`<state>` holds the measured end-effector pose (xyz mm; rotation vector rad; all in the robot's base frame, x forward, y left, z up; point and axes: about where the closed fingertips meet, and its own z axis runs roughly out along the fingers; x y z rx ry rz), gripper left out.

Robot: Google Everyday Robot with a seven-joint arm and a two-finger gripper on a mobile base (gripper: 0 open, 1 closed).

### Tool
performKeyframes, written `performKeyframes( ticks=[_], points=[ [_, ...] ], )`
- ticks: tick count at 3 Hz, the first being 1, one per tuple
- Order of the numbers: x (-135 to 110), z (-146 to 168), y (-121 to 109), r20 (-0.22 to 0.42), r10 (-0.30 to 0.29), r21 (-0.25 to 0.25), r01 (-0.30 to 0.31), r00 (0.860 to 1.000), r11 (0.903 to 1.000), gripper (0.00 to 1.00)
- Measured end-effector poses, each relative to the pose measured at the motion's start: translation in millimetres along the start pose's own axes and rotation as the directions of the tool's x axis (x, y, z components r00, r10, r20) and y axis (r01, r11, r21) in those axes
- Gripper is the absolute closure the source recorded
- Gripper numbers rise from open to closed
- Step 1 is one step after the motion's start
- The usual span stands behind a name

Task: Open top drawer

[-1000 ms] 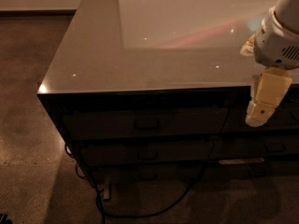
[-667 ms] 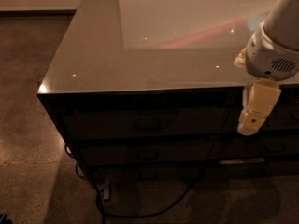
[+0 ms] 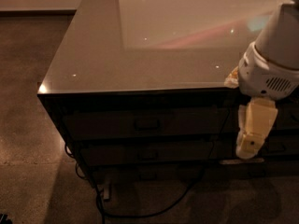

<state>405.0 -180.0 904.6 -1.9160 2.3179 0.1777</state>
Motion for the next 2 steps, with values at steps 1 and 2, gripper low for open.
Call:
performKeyframes(
  ticks=[1, 2],
  points=[
    [-0.4, 14.1, 19.0, -0.01, -0.008, -0.005, 0.008, 1.0, 1.0, 0.0],
    [-2.9, 43.8, 29.7, -0.022, -0.012, -0.007, 0.012, 1.0, 0.9999, 0.0]
  ],
)
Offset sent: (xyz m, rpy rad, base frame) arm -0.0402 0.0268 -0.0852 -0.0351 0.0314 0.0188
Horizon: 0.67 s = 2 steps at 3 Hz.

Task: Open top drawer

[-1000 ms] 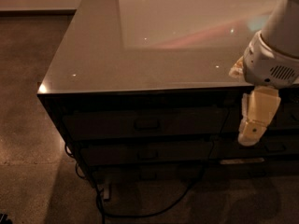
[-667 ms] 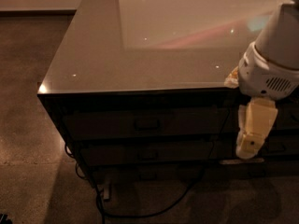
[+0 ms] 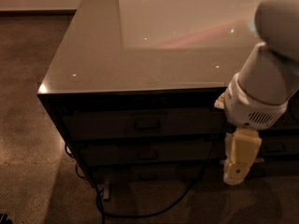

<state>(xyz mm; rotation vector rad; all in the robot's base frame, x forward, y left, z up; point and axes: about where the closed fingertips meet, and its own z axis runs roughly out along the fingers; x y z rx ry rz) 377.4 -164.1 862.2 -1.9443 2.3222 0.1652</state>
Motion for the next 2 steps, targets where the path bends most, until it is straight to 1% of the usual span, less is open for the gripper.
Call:
performKeyframes(
  ticks=[1, 2],
  points=[
    [-16.0, 54.8, -14.2, -0.049, 0.004, 0.004, -0.004, 0.999, 1.0, 0.0],
    [-16.0, 55.1, -14.7, -0.052, 0.006, 0.005, -0.006, 0.999, 1.0, 0.0]
  ],
)
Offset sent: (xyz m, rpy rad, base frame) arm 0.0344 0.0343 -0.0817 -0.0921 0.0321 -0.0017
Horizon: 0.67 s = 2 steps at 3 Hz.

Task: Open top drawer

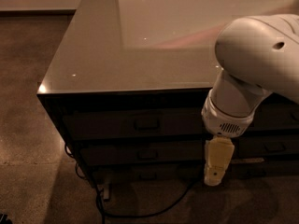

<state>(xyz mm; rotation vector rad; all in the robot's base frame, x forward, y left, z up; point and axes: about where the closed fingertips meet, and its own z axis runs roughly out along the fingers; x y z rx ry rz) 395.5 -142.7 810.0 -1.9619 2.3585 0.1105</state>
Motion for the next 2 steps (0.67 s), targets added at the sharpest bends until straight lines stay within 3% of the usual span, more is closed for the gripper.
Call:
performKeyframes(
  ticks=[2],
  points=[
    [-18.3, 28.8, -8.1, 0.014, 0.035, 0.005, -0.036, 0.999, 0.9994, 0.0]
  ],
)
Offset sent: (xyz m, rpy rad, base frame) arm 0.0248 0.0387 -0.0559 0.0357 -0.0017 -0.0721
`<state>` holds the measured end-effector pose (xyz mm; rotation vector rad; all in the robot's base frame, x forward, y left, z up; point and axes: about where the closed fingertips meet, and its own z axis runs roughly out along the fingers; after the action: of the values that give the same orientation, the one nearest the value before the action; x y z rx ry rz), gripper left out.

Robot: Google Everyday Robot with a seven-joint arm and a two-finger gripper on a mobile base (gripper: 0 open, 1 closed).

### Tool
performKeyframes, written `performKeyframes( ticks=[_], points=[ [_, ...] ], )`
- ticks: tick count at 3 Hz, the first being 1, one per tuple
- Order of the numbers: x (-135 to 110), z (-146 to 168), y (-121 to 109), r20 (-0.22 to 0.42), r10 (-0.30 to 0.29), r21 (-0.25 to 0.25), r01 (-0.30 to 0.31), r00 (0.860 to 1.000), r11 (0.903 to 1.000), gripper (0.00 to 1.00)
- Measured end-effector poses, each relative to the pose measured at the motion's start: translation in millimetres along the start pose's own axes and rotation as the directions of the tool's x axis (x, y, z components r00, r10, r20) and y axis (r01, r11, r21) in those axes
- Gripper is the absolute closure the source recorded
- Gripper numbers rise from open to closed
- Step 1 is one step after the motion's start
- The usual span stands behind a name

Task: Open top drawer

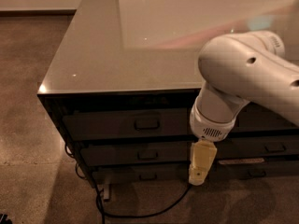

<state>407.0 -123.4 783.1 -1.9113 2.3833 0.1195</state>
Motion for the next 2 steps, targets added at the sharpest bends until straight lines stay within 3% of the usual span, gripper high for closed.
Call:
performKeyframes(
  ticks=[1, 2],
  points=[
    [-9.4, 25.6, -7.0, -0.011, 0.039, 0.008, -0.039, 0.999, 0.9992, 0.0],
    [-16.1, 41.7, -18.0, -0.016, 0.093, 0.056, -0.092, 0.996, 0.9941, 0.0]
  ],
)
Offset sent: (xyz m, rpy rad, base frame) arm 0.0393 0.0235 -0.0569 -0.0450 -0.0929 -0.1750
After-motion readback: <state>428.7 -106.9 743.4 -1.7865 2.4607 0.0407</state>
